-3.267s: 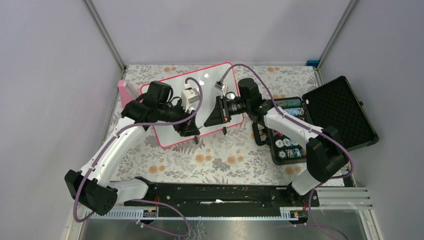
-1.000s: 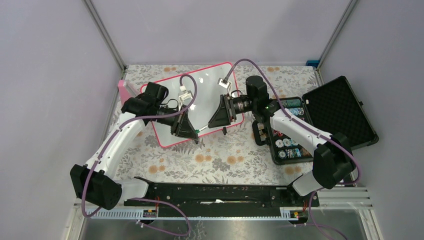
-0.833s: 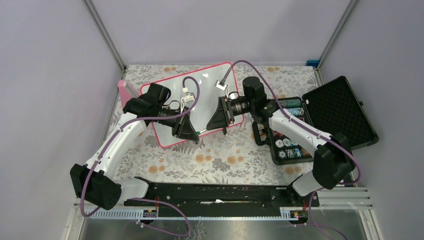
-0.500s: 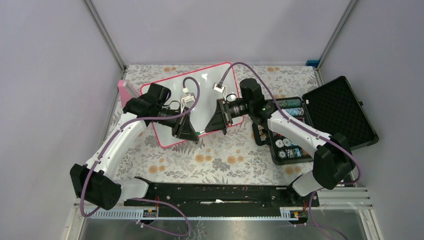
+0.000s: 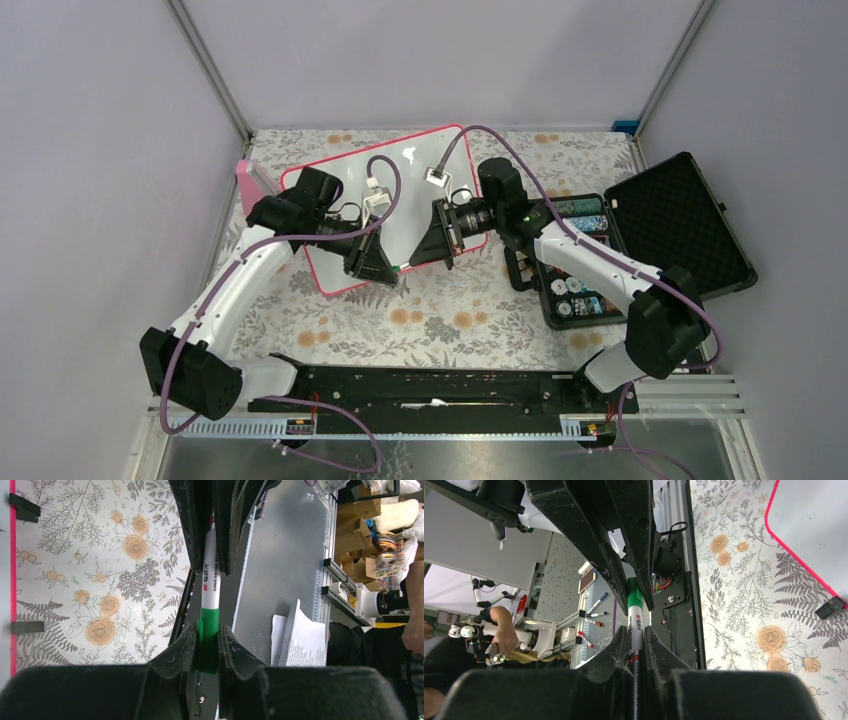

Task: Write a sentence on the whiteboard
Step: Open the pen cap from the whiteboard marker, then place the pen cap at the center of the board, then adjust the whiteboard stand at the center of the board.

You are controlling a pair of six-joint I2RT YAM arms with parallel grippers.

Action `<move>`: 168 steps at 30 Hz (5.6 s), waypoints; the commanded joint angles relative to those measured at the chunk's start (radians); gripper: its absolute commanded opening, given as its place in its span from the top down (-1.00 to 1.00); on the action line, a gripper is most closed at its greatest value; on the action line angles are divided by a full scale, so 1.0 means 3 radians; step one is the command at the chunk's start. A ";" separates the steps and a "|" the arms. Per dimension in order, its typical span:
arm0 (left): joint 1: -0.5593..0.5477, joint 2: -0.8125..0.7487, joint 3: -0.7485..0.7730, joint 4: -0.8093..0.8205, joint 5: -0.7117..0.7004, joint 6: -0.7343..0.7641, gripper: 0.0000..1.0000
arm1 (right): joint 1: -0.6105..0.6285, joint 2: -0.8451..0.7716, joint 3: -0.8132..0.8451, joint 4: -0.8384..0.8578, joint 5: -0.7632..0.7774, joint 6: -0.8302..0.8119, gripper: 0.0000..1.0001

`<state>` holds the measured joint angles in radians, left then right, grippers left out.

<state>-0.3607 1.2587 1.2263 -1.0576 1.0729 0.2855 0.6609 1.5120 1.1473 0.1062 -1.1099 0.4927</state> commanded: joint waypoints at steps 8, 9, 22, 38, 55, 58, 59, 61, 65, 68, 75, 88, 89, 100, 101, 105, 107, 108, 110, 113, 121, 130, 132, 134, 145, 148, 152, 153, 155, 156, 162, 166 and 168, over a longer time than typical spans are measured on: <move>0.0020 -0.0093 -0.0047 -0.0024 -0.0395 0.0229 1.00 | -0.0220 -0.0016 0.0232 -0.0095 -0.0086 0.0016 1.00; 0.0025 -0.0102 -0.0057 -0.0043 -0.0423 0.0254 1.00 | -0.0279 -0.0018 0.0263 -0.0176 -0.0100 -0.0027 1.00; 0.0032 -0.0023 -0.0198 -0.0137 -0.0554 0.0426 1.00 | -0.0739 -0.0136 0.0553 -0.0642 -0.0232 -0.0274 1.00; -0.0278 -0.0061 -0.0665 0.0517 -0.1438 0.0476 1.00 | -0.1456 -0.0183 0.0504 -0.0741 -0.0179 -0.0348 1.00; -0.1705 0.0856 -0.1219 0.1925 -0.3296 0.0985 0.63 | -0.2022 -0.0418 0.0052 -0.0394 0.0167 -0.0128 1.00; -0.1734 0.0967 -0.1204 0.1983 -0.3289 0.0986 0.51 | -0.2024 -0.0485 -0.0119 -0.0073 0.0153 -0.0003 1.00; -0.1751 0.0988 -0.1214 0.2003 -0.3305 0.0989 0.46 | -0.2025 -0.0491 -0.0153 -0.0035 0.0140 0.0017 1.00; -0.1779 0.1012 -0.1240 0.2031 -0.3341 0.1017 0.36 | -0.2024 -0.0494 -0.0185 -0.0032 0.0129 0.0013 1.00; -0.1822 0.1025 -0.1277 0.2028 -0.3353 0.1048 0.13 | -0.2024 -0.0471 -0.0191 -0.0029 0.0106 -0.0002 1.00; -0.1831 0.1047 -0.1281 0.2019 -0.3361 0.1057 0.09 | -0.2027 -0.0463 -0.0180 -0.0027 0.0105 0.0004 1.00; -0.1831 0.1036 -0.1208 0.1870 -0.3326 0.1064 -0.01 | -0.2024 -0.0463 -0.0172 -0.0027 0.0105 0.0004 1.00; -0.1802 0.0493 -0.0766 0.1132 -0.3470 0.1925 -0.34 | -0.2024 -0.0427 -0.0223 0.0137 0.0022 0.0141 1.00; -0.1783 0.0506 -0.0755 0.1112 -0.3449 0.2028 -0.31 | -0.2024 -0.0427 -0.0221 0.0141 0.0016 0.0150 1.00; -0.1641 0.0891 -0.0555 0.0946 -0.3219 0.3245 -0.31 | -0.2024 -0.0435 -0.0240 0.0142 -0.0018 0.0170 1.00; -0.1619 0.0919 -0.0570 0.0959 -0.3234 0.3327 -0.30 | -0.2025 -0.0441 -0.0242 0.0142 -0.0018 0.0168 1.00; -0.1512 0.0998 -0.0584 0.0999 -0.3267 0.3593 -0.23 | -0.2024 -0.0437 -0.0247 0.0142 -0.0028 0.0169 1.00; -0.1491 0.1038 -0.0582 0.1019 -0.3297 0.3651 -0.19 | -0.2024 -0.0429 -0.0245 0.0142 -0.0038 0.0180 1.00; -0.1484 0.1047 -0.0598 0.1039 -0.3316 0.3681 -0.17 | -0.2024 -0.0427 -0.0242 0.0142 -0.0038 0.0183 1.00; -0.1482 0.1075 -0.0626 0.1076 -0.3351 0.3733 -0.14 | -0.2024 -0.0422 -0.0240 0.0146 -0.0038 0.0187 1.00; -0.1482 0.1108 -0.0743 0.1198 -0.3468 0.3870 -0.08 | -0.2024 -0.0411 -0.0230 0.0146 -0.0045 0.0191 1.00; -0.1483 0.1202 -0.0818 0.1347 -0.3531 0.3986 0.43 | -0.2024 -0.0402 -0.0219 0.0142 -0.0053 0.0188 1.00; -0.1642 0.1299 -0.0772 0.1382 -0.3454 0.3898 0.90 | -0.2024 -0.0382 -0.0210 0.0142 -0.0059 0.0192 1.00; -0.1691 0.1315 -0.0778 0.1395 -0.3453 0.3872 0.99 | -0.2024 -0.0370 -0.0204 0.0142 -0.0062 0.0193 1.00; -0.1742 0.1320 -0.0779 0.1403 -0.3441 0.3844 1.00 | -0.2024 -0.0367 -0.0201 0.0142 -0.0064 0.0193 1.00; -0.2010 0.1323 -0.0749 0.1319 -0.3425 0.3669 1.00 | -0.2024 -0.0363 -0.0214 0.0144 -0.0059 0.0192 1.00; -0.2068 0.1323 -0.0774 0.1312 -0.3449 0.3649 1.00 | -0.2024 -0.0371 -0.0222 0.0161 -0.0063 0.0204 1.00; -0.2136 0.1317 -0.0831 0.1264 -0.3516 0.3622 1.00 | -0.2024 -0.0380 -0.0214 0.0162 -0.0064 0.0207 1.00; -0.2148 0.1306 -0.0842 0.1254 -0.3520 0.3613 1.00 | -0.2027 -0.0382 -0.0214 0.0162 -0.0064 0.0208 1.00; -0.2174 0.1288 -0.0854 0.1229 -0.3528 0.3587 1.00 | -0.2024 -0.0378 -0.0212 0.0162 -0.0061 0.0209 1.00; -0.2181 0.1282 -0.0863 0.1210 -0.3538 0.3580 1.00 | -0.2023 -0.0375 -0.0211 0.0162 -0.0059 0.0213 1.00; -0.2208 0.1234 -0.1032 0.1191 -0.3654 0.3588 1.00 | -0.2021 -0.0381 -0.0204 0.0162 -0.0054 0.0222 1.00; -0.2208 0.1205 -0.1122 0.1186 -0.3722 0.3586 1.00 | -0.2019 -0.0385 -0.0204 0.0162 -0.0053 0.0224 1.00; -0.2208 0.1176 -0.1128 0.1184 -0.3760 0.3559 0.94 | -0.2019 -0.0386 -0.0203 0.0162 -0.0053 0.0220 1.00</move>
<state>-1.0134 1.6245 0.9321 -0.6193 -0.0929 1.3819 0.0578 1.4071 1.0737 0.1181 -1.1015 0.5552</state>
